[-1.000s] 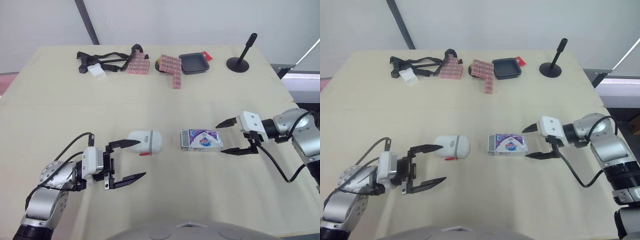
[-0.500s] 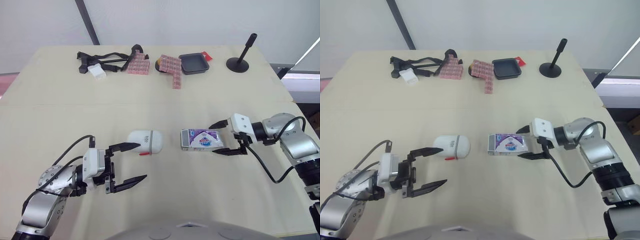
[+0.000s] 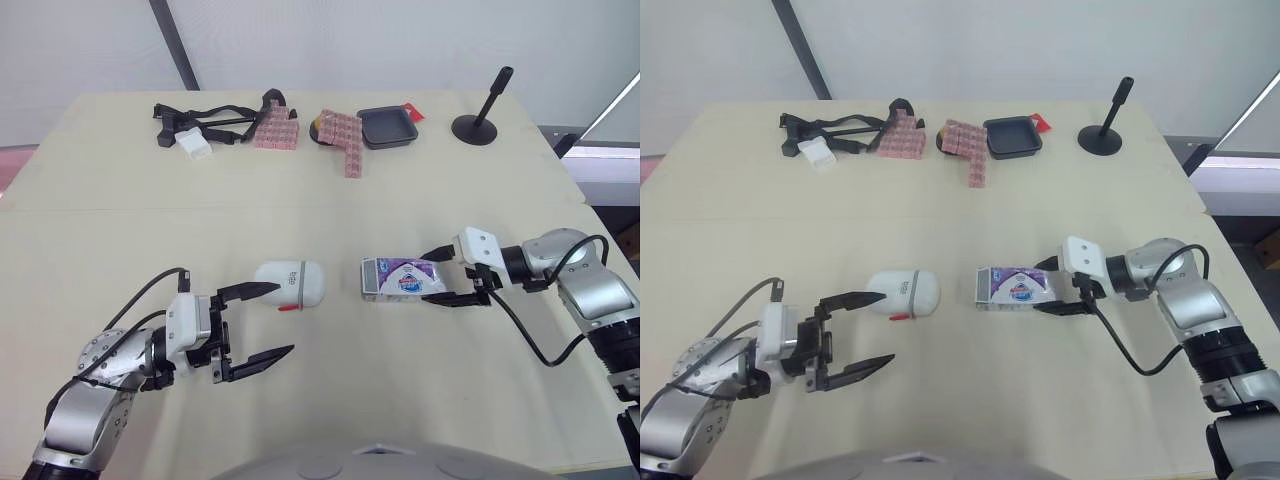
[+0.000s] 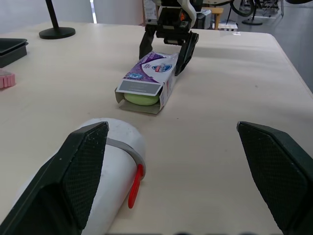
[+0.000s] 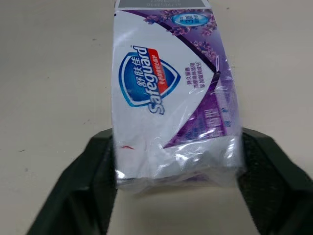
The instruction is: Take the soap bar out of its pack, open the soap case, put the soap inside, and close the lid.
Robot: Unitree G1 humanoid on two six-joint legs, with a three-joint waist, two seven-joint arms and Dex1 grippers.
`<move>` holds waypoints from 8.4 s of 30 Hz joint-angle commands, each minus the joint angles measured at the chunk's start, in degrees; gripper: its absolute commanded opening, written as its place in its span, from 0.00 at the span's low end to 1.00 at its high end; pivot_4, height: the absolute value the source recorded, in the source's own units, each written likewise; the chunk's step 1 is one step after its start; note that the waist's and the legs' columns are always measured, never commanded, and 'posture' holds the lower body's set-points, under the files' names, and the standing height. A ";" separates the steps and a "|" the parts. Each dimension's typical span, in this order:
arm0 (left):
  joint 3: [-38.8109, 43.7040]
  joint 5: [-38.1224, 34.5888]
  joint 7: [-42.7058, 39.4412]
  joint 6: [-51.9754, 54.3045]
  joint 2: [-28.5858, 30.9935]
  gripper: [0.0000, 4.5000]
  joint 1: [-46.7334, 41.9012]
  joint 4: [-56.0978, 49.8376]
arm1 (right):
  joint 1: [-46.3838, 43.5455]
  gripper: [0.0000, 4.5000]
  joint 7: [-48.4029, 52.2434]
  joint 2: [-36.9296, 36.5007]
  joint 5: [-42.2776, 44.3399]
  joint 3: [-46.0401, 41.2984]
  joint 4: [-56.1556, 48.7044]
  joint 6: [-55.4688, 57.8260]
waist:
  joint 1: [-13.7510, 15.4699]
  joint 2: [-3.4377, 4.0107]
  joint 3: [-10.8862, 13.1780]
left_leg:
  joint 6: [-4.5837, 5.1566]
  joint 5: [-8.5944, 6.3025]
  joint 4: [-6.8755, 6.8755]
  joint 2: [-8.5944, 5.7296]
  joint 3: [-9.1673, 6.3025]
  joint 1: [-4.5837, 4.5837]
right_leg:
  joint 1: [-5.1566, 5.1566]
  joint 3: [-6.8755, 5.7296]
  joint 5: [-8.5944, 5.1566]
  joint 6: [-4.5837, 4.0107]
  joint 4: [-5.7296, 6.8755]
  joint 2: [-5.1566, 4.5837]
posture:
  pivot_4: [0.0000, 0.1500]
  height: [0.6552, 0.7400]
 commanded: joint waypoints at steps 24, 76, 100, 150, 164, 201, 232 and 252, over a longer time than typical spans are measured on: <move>-0.61 0.25 1.25 -0.85 0.20 1.00 -1.38 -0.63 | 0.67 0.45 2.92 -10.14 2.38 -6.57 -5.74 1.32 | 0.04 0.01 -0.01 | -0.01 0.06 0.00 0.00 0.00 0.01 | 0.00 -0.06 0.01 -0.03 0.02 -0.04 | 1.00 1.00; -2.50 1.94 -3.56 -1.87 1.78 1.00 -5.96 5.27 | 14.45 0.45 8.80 -25.22 5.79 -24.47 0.03 -2.67 | 0.30 0.07 -0.05 | 0.09 0.08 0.07 0.02 -0.01 -0.02 | -0.01 -0.16 -0.05 -0.15 0.11 -0.15 | 1.00 1.00; -2.07 1.32 -1.17 0.43 0.80 1.00 -8.57 5.30 | 16.32 0.45 -47.69 2.75 12.12 -41.64 -16.74 39.75 | 0.44 0.68 -0.42 | 0.00 0.23 0.06 -0.07 -0.04 0.02 | -0.01 -0.29 -0.07 -0.19 0.23 -0.21 | 1.00 1.00; -3.24 -1.69 -1.81 2.54 -0.61 1.00 -7.27 1.16 | 15.29 0.99 -60.71 10.17 9.56 -37.08 -27.08 47.27 | -0.02 0.86 -0.52 | -0.46 0.48 -0.95 -0.26 -0.05 0.44 | 0.26 -0.40 -0.06 -0.17 -0.29 -0.14 | 1.00 1.00; -3.93 0.64 -4.51 4.53 2.79 1.00 -14.22 8.12 | 22.89 0.99 -19.99 5.24 19.50 -28.62 -30.74 15.85 | 0.13 0.77 -0.56 | -0.26 0.54 -0.91 -0.14 -0.08 0.33 | 0.25 -0.45 -0.06 -0.18 -0.28 -0.34 | 1.00 1.00; -15.13 19.21 -10.54 -0.56 7.18 1.00 -34.97 26.47 | 31.10 0.99 2.66 1.58 15.17 -24.30 -8.87 -13.56 | -0.98 0.68 -0.63 | 0.01 0.70 -0.62 -0.15 -0.14 0.05 | 0.24 -0.69 -0.05 -0.25 -0.10 -0.53 | 1.00 1.00; -15.77 22.13 -8.71 -6.37 4.93 1.00 -35.00 30.10 | 32.78 0.99 1.95 0.19 15.26 -24.06 -9.68 -13.66 | -1.00 0.67 -0.63 | 0.03 0.71 -0.58 -0.13 -0.14 0.00 | 0.24 -0.77 -0.05 -0.26 -0.12 -0.58 | 1.00 1.00; -15.37 21.75 -8.33 -8.81 3.75 0.77 -35.64 31.42 | 33.50 1.00 0.64 -0.75 15.56 -24.00 -12.56 -10.52 | -1.01 0.67 -0.62 | 0.04 0.72 -0.59 -0.13 -0.14 -0.02 | 0.24 -0.79 -0.06 -0.26 -0.16 -0.60 | 1.00 1.00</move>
